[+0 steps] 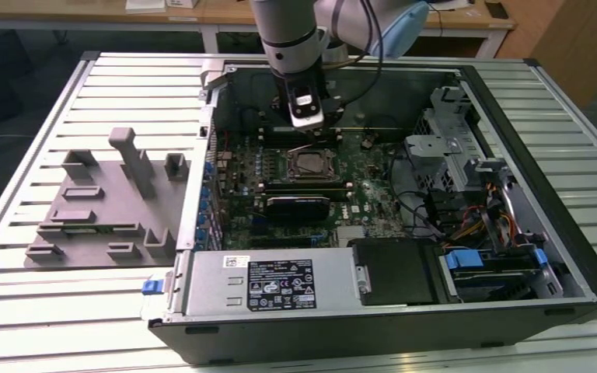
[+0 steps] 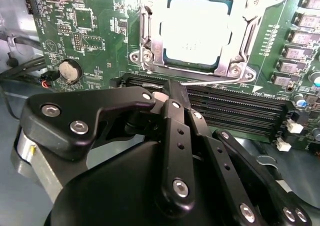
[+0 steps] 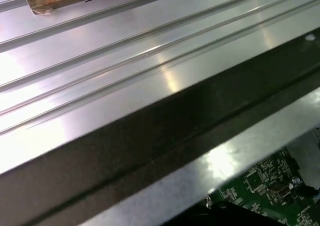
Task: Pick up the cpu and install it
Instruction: 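Install the first cpu locking lever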
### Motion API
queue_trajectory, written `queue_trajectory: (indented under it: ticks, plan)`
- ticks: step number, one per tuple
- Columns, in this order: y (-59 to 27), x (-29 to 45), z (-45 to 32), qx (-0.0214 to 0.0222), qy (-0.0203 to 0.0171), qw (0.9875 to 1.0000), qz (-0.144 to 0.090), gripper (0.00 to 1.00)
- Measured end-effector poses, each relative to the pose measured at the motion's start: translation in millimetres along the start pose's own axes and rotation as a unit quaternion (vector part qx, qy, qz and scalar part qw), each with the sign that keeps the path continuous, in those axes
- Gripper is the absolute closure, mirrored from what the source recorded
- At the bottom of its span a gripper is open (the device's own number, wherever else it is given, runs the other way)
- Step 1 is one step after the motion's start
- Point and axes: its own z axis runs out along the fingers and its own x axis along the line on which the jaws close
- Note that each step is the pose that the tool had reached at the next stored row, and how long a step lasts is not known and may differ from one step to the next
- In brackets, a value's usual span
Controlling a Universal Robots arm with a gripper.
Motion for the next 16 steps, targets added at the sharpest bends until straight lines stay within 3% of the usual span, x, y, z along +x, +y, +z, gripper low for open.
queue_trajectory:
  ticks: [16]
  plan:
    - [1.0, 2.2, 4.6, 0.0016, -0.0022, 1.0000, 0.001, 0.89]
